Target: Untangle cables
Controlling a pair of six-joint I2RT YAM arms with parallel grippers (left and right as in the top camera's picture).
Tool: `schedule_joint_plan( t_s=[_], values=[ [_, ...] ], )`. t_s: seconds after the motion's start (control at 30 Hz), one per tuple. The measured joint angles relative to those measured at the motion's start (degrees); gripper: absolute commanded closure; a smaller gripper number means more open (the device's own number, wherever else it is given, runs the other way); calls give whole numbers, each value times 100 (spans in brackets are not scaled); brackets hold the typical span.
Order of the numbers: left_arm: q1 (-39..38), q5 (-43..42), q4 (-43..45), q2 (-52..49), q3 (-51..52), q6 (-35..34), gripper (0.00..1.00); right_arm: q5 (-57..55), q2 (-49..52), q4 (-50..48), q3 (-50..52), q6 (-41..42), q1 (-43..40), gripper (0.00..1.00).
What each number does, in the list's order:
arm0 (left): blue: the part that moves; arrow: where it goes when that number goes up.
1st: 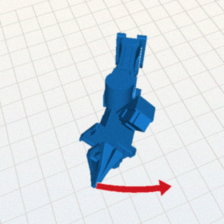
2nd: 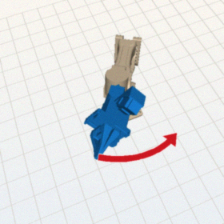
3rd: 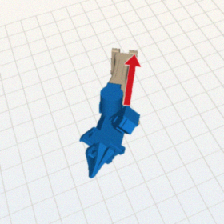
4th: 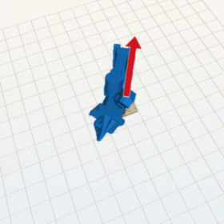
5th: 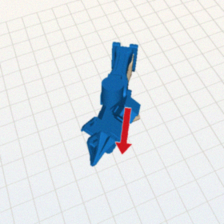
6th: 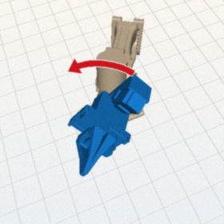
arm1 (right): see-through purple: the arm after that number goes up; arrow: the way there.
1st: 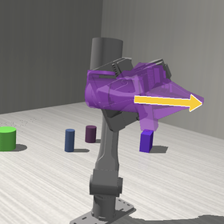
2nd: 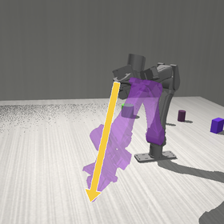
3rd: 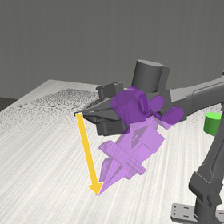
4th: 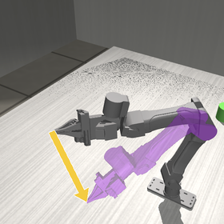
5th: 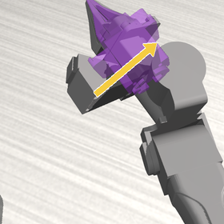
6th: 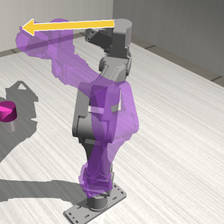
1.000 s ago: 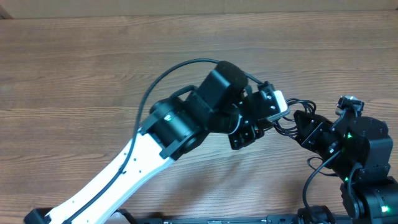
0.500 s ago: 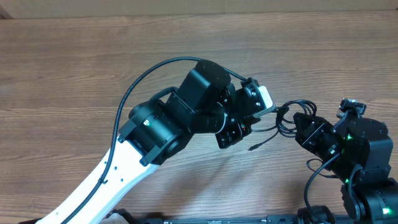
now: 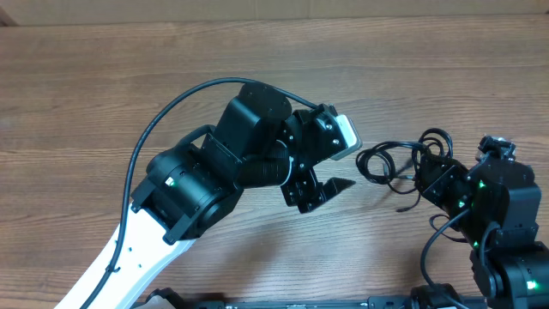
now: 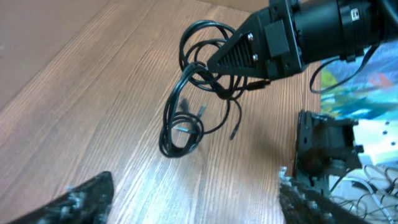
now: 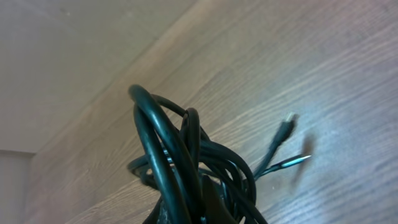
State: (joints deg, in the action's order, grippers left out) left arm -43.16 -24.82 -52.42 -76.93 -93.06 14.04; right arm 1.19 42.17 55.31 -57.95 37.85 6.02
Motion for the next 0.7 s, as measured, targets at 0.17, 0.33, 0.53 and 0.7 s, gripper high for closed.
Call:
schedule_joint_plan(
  t_s=[0.17,0.33,0.53,0.7],
  values=[
    [4,0,-11,0,0,2,0,308,0,-280,0,-315,0,96],
    [4,2,-17,0,0,20,0,1069,0,-522,0,-1115,2,96],
    [4,50,-39,0,0,96,0,1578,0,-468,0,-1886,2,96],
    [4,68,-120,0,0,98,0,2129,0,-612,0,-2389,0,96]
  ],
)
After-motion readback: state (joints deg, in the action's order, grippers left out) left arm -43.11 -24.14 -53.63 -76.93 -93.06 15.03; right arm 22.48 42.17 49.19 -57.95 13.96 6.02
